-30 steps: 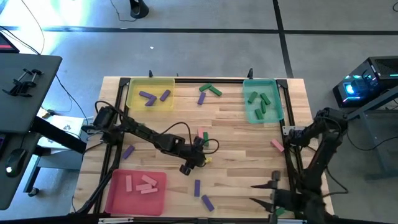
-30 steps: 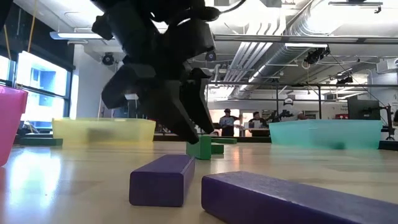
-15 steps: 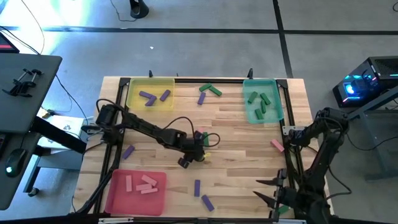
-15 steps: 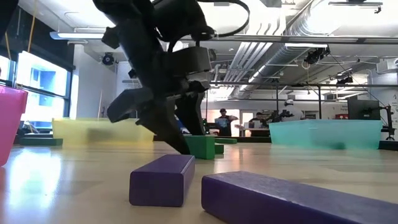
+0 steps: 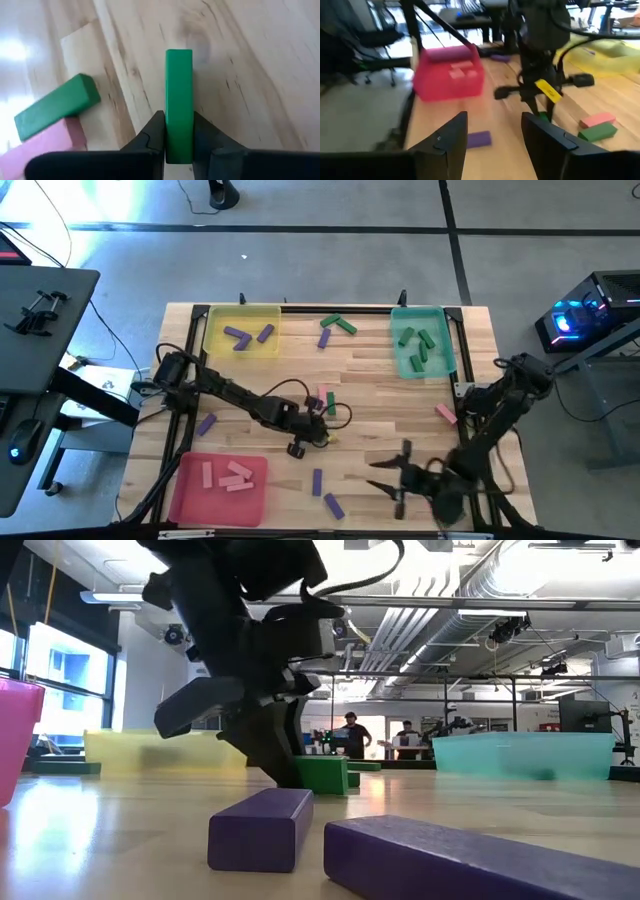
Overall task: Sort blocks
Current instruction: Put the green wooden block into the green bin
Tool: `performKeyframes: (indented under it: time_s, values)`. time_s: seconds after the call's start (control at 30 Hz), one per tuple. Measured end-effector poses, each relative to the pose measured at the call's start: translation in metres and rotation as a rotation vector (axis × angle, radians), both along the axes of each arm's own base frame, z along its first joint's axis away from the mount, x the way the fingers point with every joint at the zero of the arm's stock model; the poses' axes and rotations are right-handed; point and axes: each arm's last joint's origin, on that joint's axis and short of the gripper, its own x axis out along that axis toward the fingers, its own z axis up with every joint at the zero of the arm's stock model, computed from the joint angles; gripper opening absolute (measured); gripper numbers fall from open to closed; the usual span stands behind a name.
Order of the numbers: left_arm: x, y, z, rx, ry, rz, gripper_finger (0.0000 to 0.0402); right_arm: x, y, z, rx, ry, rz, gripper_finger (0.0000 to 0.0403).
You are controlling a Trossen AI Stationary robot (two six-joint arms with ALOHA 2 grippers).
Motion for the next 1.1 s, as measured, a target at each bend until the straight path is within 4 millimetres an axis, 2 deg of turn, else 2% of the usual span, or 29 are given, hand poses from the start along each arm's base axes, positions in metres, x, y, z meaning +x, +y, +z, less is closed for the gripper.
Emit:
performKeyframes:
  time_s: [0.23,0.4,0.53,0.67,0.83,0.97,1.1]
  values:
    - [-0.006,-0.033,0.001,-0.066,-0.051,0.038,0.0034,0.039,-0.023,-0.032,-0.072,0.109,-0.054,0.0172]
    - [-0.012,-0.052,0.0,-0.143,-0.165,0.023,0.0032,0.054,-0.032,-0.04,-0.029,0.147,-0.017,0.0172]
    - [-0.017,-0.052,-0.001,-0.251,-0.353,0.044,0.0031,0.058,-0.032,-0.039,-0.021,0.133,0.013,0.0172]
    - [-0.019,-0.052,0.007,-0.39,-0.641,0.036,0.0031,0.06,-0.03,-0.034,-0.04,0.092,0.024,0.0172]
    - [-0.026,-0.055,0.02,-0.484,-0.881,-0.006,0.0031,0.062,-0.031,-0.025,-0.073,-0.002,-0.087,0.0172]
    - [-0.027,-0.061,0.03,-0.5,-0.963,-0.04,0.0031,0.066,-0.032,-0.017,-0.089,-0.055,-0.095,0.0172]
    - [-0.026,-0.069,0.037,-0.505,-1.007,-0.072,0.0032,0.074,-0.035,-0.01,-0.068,-0.099,-0.001,0.0172]
